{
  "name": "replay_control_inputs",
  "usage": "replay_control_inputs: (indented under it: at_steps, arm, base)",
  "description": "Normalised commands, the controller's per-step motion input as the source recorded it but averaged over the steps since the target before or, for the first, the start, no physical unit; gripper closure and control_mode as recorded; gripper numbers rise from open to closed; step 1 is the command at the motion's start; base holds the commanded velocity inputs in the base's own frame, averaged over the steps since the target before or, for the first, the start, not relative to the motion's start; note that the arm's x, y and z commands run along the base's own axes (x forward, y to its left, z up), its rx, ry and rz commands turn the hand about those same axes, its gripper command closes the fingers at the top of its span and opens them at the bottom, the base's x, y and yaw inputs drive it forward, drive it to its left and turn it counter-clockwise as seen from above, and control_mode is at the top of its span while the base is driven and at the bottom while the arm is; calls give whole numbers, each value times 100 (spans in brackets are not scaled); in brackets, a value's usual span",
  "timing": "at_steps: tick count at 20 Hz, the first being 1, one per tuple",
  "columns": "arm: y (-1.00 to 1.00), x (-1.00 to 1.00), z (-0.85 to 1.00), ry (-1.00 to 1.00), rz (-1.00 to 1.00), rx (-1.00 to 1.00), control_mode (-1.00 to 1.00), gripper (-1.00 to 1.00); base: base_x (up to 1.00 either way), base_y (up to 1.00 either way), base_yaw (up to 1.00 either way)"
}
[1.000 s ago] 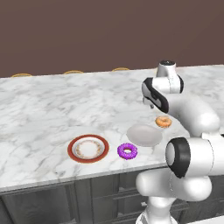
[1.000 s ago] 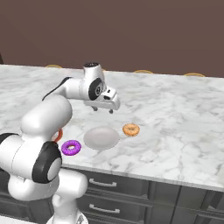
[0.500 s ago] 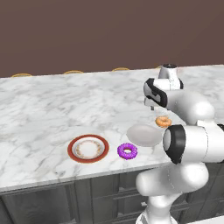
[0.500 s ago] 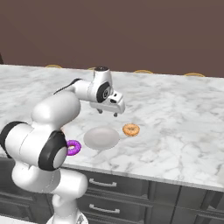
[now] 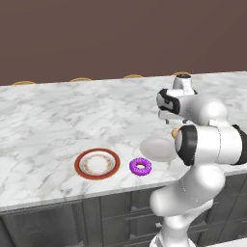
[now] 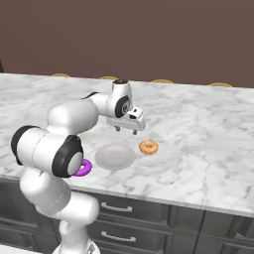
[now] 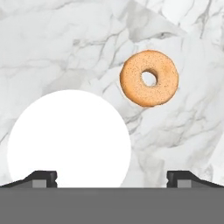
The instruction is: Place the pastries on the plates.
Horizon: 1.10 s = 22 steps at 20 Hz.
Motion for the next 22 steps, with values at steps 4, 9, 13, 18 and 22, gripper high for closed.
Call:
replay_control_inputs:
  at_steps: [4, 9, 13, 18, 22]
  arm:
    - [-22, 30, -17, 5, 0, 0, -100, -100]
    - [-11, 30, -26, 4, 0, 0, -100, -100]
    - [-9, 29, -26, 2, 0, 0, -100, -100]
    - [-13, 21, -23, 3, 0, 0, -100, -100]
    - [-4, 11, -37, 0, 0, 0, -100, -100]
  base:
    - [0, 0, 0]
    - [0, 0, 0]
    - [0, 0, 0]
    - [0, 0, 0]
    - [0, 0, 0]
